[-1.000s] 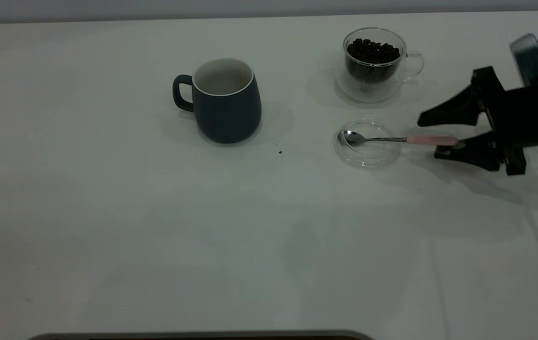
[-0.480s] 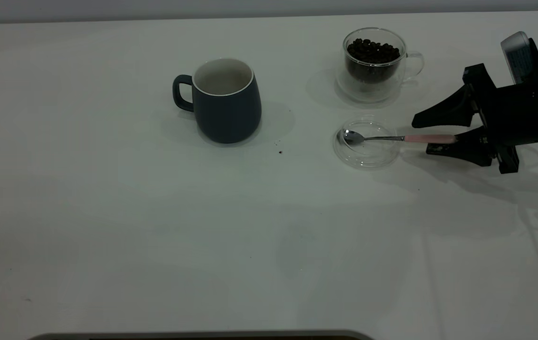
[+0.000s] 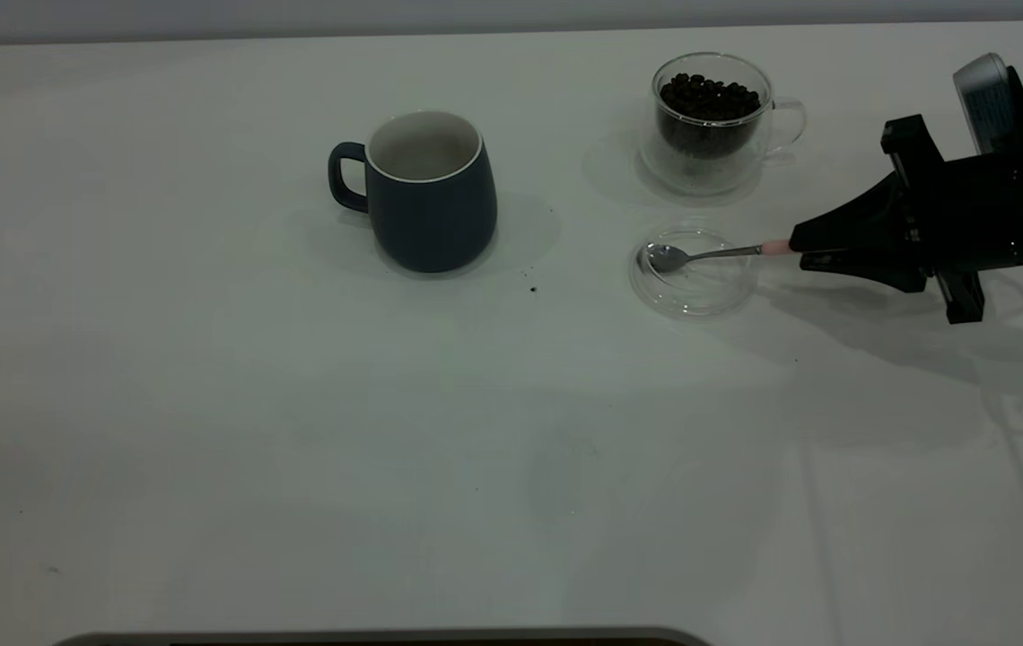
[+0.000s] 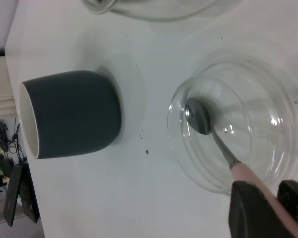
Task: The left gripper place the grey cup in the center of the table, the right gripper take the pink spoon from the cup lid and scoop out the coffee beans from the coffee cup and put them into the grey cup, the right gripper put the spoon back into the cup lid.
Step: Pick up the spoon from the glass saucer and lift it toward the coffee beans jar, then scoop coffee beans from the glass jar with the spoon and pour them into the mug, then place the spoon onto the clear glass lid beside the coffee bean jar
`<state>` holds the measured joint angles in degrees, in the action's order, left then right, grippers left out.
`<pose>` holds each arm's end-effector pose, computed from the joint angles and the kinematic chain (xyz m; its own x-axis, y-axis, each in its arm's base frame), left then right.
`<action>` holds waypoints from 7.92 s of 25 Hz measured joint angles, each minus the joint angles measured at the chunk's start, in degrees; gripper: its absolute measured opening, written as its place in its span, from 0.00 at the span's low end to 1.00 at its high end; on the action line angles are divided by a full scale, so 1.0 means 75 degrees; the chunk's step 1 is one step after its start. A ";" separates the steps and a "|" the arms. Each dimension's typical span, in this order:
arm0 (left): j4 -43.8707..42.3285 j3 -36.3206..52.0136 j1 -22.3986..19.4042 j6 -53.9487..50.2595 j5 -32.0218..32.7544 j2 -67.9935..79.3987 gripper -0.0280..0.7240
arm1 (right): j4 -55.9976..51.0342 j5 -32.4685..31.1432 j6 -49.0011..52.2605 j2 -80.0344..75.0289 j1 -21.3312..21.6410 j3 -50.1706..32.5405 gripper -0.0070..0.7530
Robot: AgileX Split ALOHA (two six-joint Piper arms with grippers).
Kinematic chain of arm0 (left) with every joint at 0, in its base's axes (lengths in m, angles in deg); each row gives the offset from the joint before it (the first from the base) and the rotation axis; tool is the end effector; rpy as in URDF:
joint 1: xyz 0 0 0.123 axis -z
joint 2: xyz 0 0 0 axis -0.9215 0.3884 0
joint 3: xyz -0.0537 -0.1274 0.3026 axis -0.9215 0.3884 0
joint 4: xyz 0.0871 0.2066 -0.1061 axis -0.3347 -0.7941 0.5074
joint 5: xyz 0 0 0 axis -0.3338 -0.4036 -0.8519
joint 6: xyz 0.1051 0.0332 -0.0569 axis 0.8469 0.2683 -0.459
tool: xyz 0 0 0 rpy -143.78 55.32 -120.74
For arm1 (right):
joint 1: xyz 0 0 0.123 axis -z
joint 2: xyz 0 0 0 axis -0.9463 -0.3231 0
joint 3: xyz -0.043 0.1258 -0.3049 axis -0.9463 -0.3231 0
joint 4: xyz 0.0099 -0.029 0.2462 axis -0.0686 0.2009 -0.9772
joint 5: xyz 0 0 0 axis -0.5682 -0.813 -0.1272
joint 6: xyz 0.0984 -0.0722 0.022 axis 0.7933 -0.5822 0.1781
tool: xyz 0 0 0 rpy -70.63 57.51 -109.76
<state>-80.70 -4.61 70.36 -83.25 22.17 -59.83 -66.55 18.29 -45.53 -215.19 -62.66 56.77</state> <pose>-0.0328 0.0006 0.2474 -0.5191 0.0423 -0.8537 0.0714 0.9974 0.0060 0.3909 0.0371 -0.0171 -0.8992 0.4314 -0.0730 0.2004 0.5544 0.8078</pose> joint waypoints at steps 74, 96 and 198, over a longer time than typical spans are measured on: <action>0.0000 0.0000 0.0000 0.0000 0.0000 0.0000 0.79 | 0.1643 0.0291 0.2100 0.0769 0.0244 0.2282 0.15; -0.0007 0.0000 0.0000 0.0000 0.0000 0.0000 0.79 | 0.1040 -0.1689 0.3193 -0.0239 0.0973 0.2345 0.15; -0.0007 0.0000 0.0000 0.0000 0.0000 0.0000 0.79 | 0.2010 -0.1392 0.1558 0.0690 0.1025 0.0228 0.15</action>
<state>-80.75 -4.61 70.36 -83.25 22.17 -59.83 -51.47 7.85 -33.84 -210.01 -54.97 58.48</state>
